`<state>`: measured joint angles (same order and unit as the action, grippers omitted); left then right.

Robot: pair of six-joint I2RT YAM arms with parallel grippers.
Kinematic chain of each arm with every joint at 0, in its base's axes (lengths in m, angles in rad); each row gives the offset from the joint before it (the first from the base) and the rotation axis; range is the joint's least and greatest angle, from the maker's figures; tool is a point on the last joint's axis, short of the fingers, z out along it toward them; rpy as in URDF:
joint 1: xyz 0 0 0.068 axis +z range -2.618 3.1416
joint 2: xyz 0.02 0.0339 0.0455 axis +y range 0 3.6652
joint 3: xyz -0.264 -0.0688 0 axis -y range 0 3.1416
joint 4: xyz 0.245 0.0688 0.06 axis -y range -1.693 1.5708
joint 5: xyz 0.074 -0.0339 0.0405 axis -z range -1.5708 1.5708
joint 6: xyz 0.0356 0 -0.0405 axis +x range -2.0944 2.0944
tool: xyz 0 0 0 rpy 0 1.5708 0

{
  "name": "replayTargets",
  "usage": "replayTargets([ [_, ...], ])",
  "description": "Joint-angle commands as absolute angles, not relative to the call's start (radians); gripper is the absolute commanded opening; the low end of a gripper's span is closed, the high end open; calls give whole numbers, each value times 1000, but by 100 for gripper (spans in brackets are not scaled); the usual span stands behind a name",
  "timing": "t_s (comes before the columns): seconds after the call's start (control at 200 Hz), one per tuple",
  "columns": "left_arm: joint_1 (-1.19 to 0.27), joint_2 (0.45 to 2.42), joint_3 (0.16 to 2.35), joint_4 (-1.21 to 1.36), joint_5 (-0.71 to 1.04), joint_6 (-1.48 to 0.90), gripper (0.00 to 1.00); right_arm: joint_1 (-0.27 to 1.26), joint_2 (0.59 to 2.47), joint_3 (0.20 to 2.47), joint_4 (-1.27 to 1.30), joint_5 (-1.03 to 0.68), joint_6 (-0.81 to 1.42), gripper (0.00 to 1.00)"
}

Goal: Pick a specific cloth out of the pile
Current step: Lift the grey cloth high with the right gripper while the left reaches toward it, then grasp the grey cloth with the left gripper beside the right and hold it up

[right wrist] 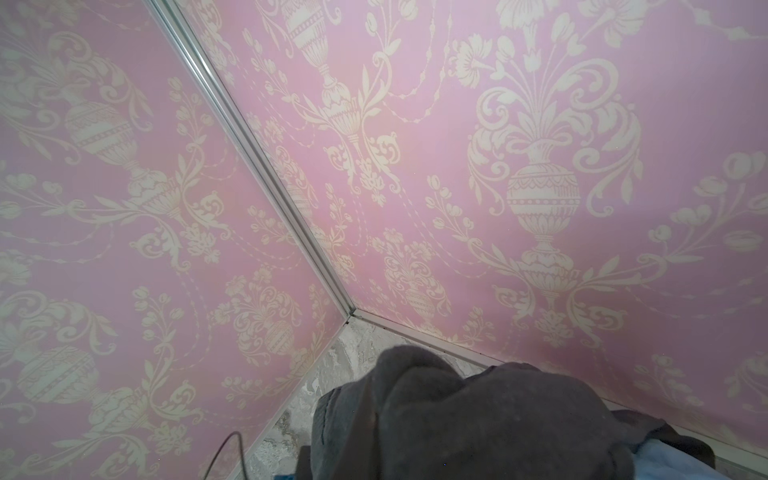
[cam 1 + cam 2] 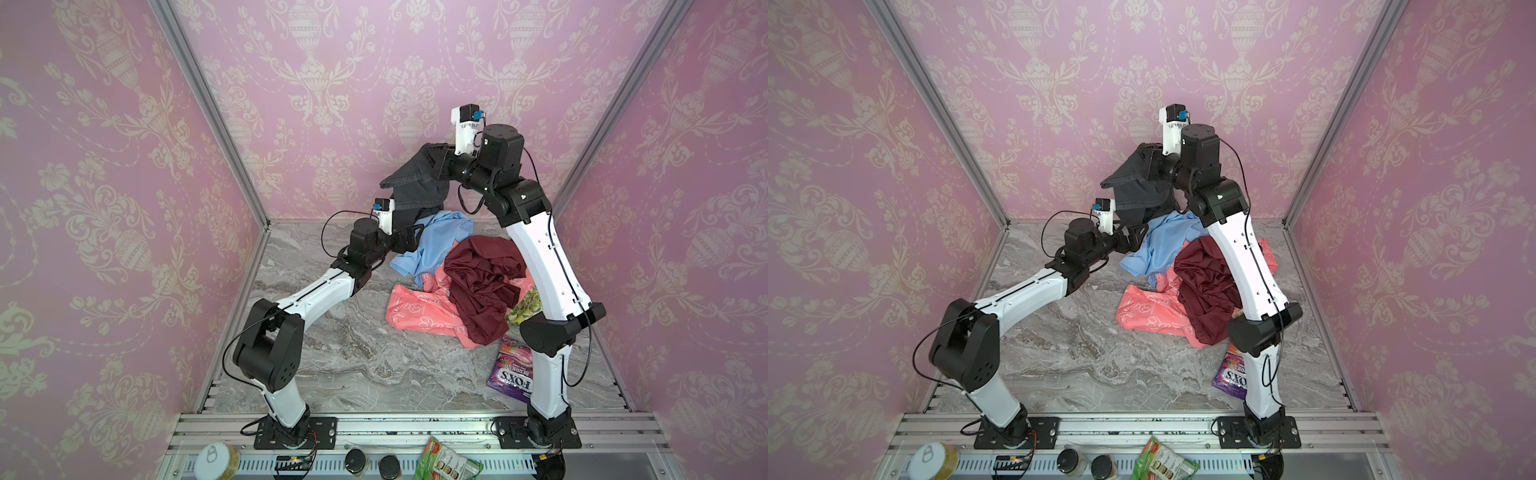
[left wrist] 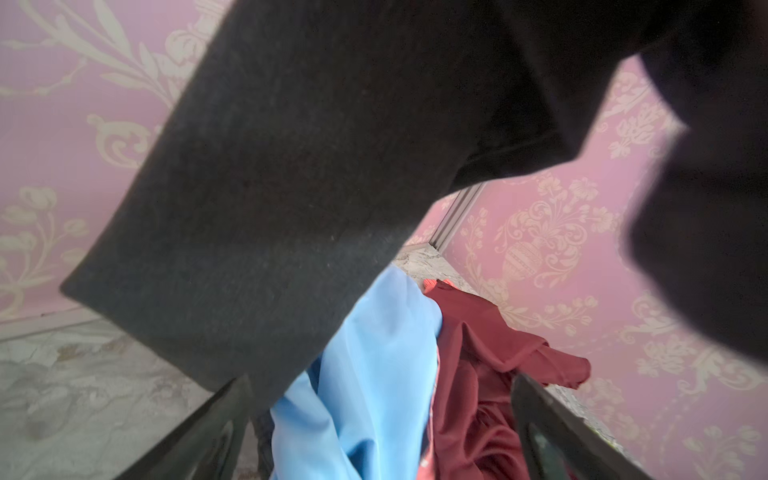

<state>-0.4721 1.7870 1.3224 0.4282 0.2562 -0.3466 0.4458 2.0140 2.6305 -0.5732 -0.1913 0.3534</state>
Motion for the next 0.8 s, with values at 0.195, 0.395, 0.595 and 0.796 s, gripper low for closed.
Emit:
replayTargets([
  [0.195, -481, 2091, 1654, 566, 123, -163, 99, 458, 1804, 2494, -321, -335, 480, 0],
  [0.395, -528, 2236, 1911, 585, 70, -135, 99, 473, 1735, 2384, -286, -352, 495, 0],
  [0.595, -559, 2343, 2111, 586, 81, -141, 99, 481, 1688, 2285, -243, -364, 513, 0],
  [0.796, -555, 2460, 2356, 494, 28, -152, 33, 491, 1600, 2152, -220, -337, 504, 0],
])
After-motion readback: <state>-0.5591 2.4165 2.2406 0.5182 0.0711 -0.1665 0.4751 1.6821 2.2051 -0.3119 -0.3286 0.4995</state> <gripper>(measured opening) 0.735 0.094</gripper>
